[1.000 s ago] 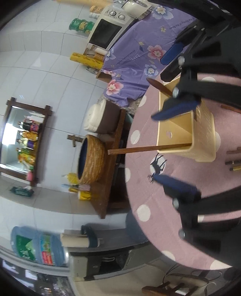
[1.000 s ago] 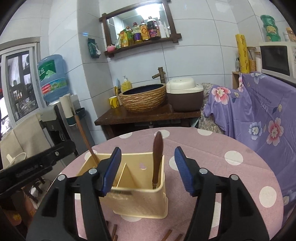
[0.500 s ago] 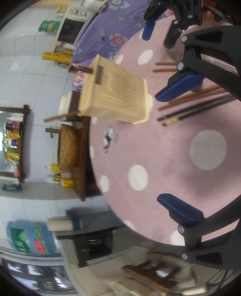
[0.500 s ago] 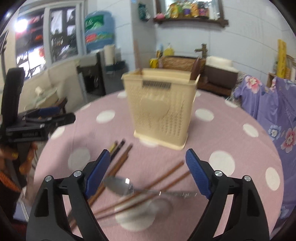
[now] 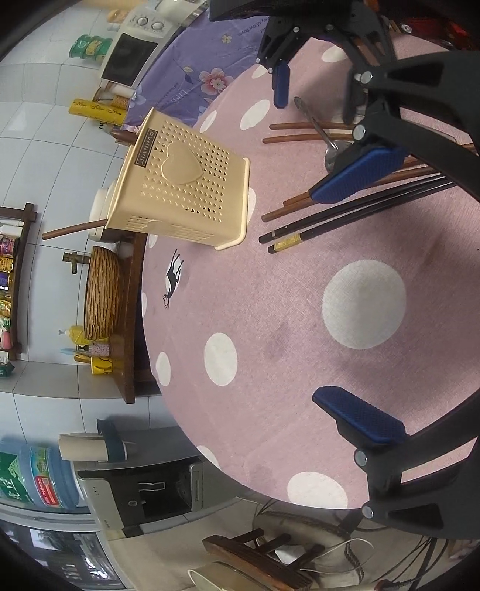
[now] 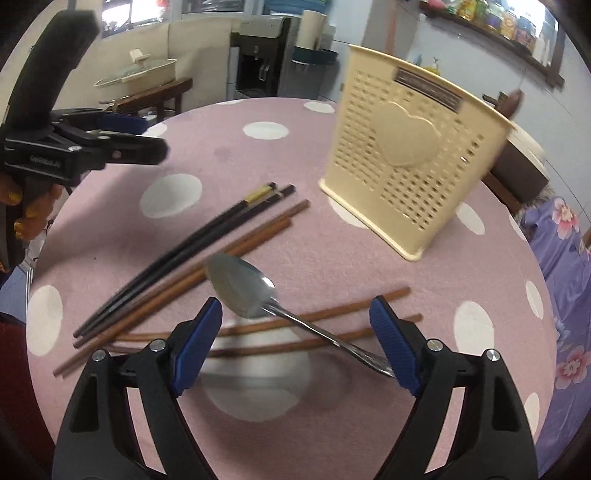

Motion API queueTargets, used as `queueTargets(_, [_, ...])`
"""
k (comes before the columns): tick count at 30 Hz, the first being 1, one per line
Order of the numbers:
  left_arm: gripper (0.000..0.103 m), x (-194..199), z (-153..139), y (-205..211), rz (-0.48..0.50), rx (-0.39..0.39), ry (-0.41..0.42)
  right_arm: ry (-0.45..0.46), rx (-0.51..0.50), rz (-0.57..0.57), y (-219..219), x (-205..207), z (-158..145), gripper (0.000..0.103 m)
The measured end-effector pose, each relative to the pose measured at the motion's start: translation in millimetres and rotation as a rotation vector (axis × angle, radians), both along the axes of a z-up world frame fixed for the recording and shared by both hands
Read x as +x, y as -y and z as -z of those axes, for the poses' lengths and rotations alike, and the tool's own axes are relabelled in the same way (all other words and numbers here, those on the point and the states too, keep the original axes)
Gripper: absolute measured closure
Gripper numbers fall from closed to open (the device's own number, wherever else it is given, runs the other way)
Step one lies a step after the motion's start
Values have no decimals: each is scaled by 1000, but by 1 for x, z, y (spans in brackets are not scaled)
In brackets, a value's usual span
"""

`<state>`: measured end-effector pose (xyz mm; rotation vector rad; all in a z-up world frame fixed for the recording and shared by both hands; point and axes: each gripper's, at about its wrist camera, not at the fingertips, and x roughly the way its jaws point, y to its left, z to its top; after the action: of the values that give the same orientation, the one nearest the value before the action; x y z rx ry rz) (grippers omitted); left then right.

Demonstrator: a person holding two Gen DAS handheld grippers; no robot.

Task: Organize utensils
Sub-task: 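Move both grippers back down to the remaining utensils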

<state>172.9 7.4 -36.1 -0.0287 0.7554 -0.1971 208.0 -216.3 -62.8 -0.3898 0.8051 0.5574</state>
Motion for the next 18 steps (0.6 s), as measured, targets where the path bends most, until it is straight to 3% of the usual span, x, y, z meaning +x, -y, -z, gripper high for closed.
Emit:
queueTargets(7, [5, -1, 1, 10, 31, -13, -2, -57, -3, 74, 44, 10, 10, 28])
queueTargets(12, [5, -2, -1, 16, 42, -14, 5, -106, 93, 97, 59, 21, 12, 28])
queueTargets(15, [5, -2, -1, 18, 46, -7, 4, -104, 102, 58, 55, 22, 11, 28])
queueTargets(18, [5, -1, 0, 19, 46, -14, -1, -194, 130, 25, 52, 33, 15, 28])
